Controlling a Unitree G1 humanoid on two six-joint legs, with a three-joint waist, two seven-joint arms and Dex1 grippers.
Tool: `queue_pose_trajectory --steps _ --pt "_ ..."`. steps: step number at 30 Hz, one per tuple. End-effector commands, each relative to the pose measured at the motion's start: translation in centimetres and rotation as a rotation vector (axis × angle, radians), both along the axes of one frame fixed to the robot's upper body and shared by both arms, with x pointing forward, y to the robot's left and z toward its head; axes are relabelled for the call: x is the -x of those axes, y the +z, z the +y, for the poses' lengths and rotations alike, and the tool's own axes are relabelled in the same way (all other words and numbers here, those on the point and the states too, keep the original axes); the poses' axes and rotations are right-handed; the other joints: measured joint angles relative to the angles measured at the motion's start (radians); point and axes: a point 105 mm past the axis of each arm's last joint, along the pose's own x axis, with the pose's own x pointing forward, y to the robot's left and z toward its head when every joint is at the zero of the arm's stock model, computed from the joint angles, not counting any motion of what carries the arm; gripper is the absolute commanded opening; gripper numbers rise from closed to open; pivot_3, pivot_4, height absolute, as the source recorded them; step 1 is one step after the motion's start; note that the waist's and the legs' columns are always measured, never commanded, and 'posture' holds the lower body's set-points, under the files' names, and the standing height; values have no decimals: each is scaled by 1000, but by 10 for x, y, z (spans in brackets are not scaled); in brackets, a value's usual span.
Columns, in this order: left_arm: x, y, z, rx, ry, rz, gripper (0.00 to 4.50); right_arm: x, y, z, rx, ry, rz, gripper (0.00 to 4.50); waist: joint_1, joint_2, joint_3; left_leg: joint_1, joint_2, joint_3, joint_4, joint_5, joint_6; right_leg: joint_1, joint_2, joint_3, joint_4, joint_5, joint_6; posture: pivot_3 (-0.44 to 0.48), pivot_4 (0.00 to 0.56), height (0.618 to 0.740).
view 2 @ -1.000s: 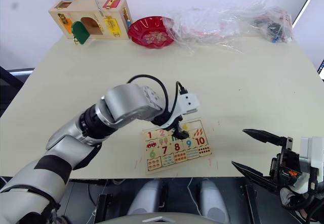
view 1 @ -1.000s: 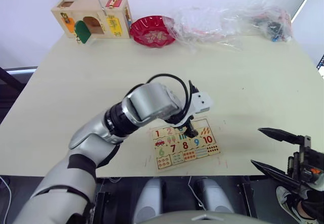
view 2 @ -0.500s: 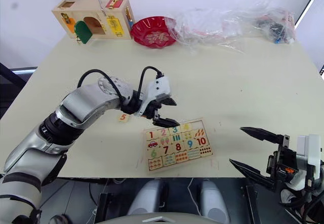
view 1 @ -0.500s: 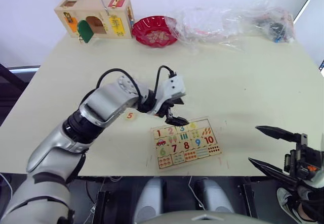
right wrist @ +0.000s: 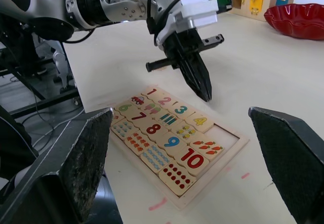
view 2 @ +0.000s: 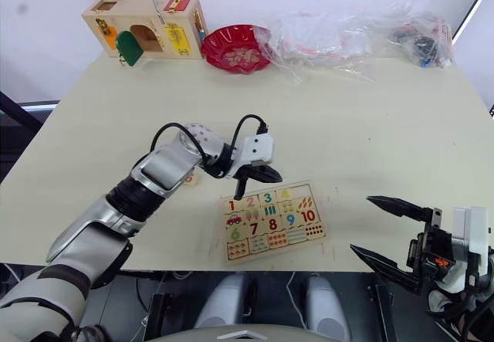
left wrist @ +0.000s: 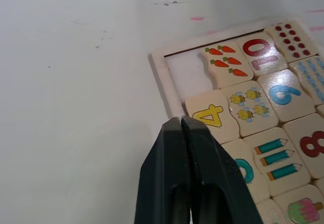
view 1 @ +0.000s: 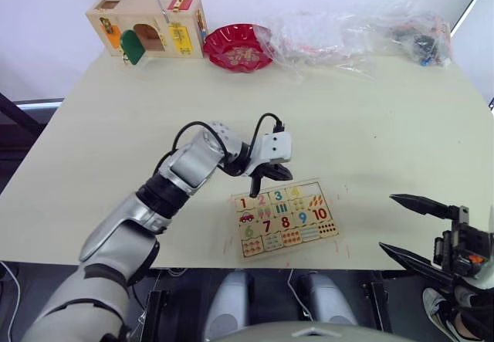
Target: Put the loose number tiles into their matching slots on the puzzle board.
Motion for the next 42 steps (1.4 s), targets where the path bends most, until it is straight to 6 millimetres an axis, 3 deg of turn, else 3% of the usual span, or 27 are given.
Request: queue_pose_trajectory --steps 1,30,33,37,42 --pt "-1 0 -3 -11 -19 -49 52 2 9 -1 13 -2 -38 4500 -1 0 0 0 0 0 0 0 0 0 0 0 0 0 0 0 150 740" --pt "3 -10 0 -37 -30 -50 52 4 9 0 10 -2 -33 4500 0 0 0 0 0 -1 0 0 0 0 0 0 0 0 0 0 150 740" --pt "-3 0 2 12 21 -59 52 4 9 0 9 -2 -34 4500 0 0 0 0 0 -1 0 0 0 0 0 0 0 0 0 0 150 740" --pt "-8 28 13 168 111 -35 52 3 10 3 -18 -16 -36 4500 -2 0 0 0 0 -2 0 0 0 0 0 0 0 0 0 0 150 740" --pt "-18 58 46 401 326 -11 52 -10 16 6 -104 -88 -70 4500 -10 0 0 1 1 -5 0 0 0 0 0 0 1 0 0 0 150 740"
